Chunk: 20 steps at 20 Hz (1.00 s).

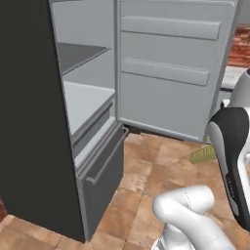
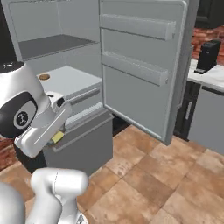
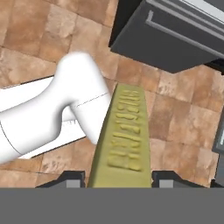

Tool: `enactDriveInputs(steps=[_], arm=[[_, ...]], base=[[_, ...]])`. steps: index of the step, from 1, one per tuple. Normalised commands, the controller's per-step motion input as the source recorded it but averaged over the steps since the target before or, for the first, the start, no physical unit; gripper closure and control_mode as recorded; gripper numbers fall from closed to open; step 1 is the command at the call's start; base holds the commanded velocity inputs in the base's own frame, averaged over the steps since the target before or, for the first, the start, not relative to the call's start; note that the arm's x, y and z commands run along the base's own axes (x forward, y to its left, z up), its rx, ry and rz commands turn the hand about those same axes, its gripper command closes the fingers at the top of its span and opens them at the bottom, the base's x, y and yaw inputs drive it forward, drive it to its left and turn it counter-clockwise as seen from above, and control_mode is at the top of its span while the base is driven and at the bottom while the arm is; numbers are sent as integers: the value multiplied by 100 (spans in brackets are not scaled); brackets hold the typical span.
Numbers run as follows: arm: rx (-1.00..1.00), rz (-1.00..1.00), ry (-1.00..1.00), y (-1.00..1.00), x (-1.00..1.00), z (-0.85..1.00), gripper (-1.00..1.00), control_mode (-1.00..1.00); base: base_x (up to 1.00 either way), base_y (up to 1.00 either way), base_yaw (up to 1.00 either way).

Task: Retrieve the butter from the fridge and place it on a plate on the dining table. Then retrieve the butter knife by the fridge and place it near the plate.

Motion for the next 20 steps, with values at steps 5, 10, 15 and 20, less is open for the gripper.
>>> enactDriveInputs(steps=[5, 10, 15, 20], arm=[[0, 0, 0, 0, 0, 0, 100, 100], [0, 0, 0, 0, 0, 0, 100, 100], [0, 0, 0, 0, 0, 0, 100, 100], [0, 0, 0, 0, 0, 0, 100, 100]], base=[[-27, 36, -55], [-55, 1, -51], [-47, -5, -46], [-38, -17, -41]])
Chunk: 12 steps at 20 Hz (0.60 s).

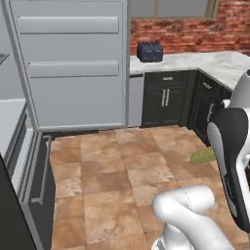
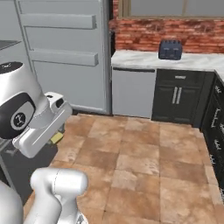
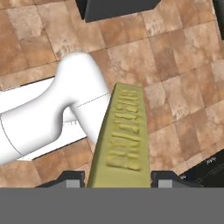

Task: Retrieve the butter from the fridge and place it on a plate on the dining table. Then retrieve the butter knife by the fridge and place it near the plate.

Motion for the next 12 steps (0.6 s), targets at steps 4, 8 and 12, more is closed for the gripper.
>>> enactDriveInputs(steps=[4, 8, 12], arm=[[0, 0, 0, 0, 0, 0, 100, 100], [0, 0, 0, 0, 0, 0, 100, 100], [0, 0, 0, 0, 0, 0, 100, 100]], base=[[-15, -20, -42], [-3, -20, -45], [0, -33, -48]])
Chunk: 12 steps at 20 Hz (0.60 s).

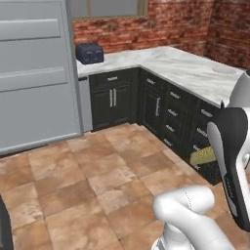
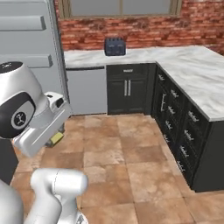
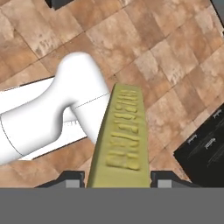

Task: Retrieve the butter from the fridge and place it on a plate on the dining table. Then retrieve the butter knife by the fridge and place it near the plate.

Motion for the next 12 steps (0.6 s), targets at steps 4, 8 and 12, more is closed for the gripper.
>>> enactDriveInputs(steps=[4, 8, 12], arm=[[0, 0, 0, 0, 0, 0, 100, 100], [0, 0, 0, 0, 0, 0, 100, 100], [0, 0, 0, 0, 0, 0, 100, 100]], base=[[20, -70, -41], [60, -81, -34], [84, -69, -31]])
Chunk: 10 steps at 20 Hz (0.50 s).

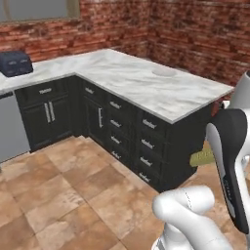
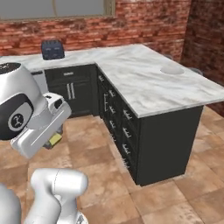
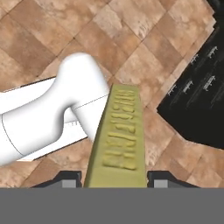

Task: Retrieve the butter from the fridge and place it on a plate on the dining table. Then retrieve the butter knife by the fridge and place it near the plate.

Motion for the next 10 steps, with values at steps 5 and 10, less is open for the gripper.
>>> enactDriveInputs(steps=[5, 10], arm=[[0, 0, 0, 0, 0, 0, 100, 100], [0, 0, 0, 0, 0, 0, 100, 100]], base=[[71, -97, -20], [74, -100, -3]])
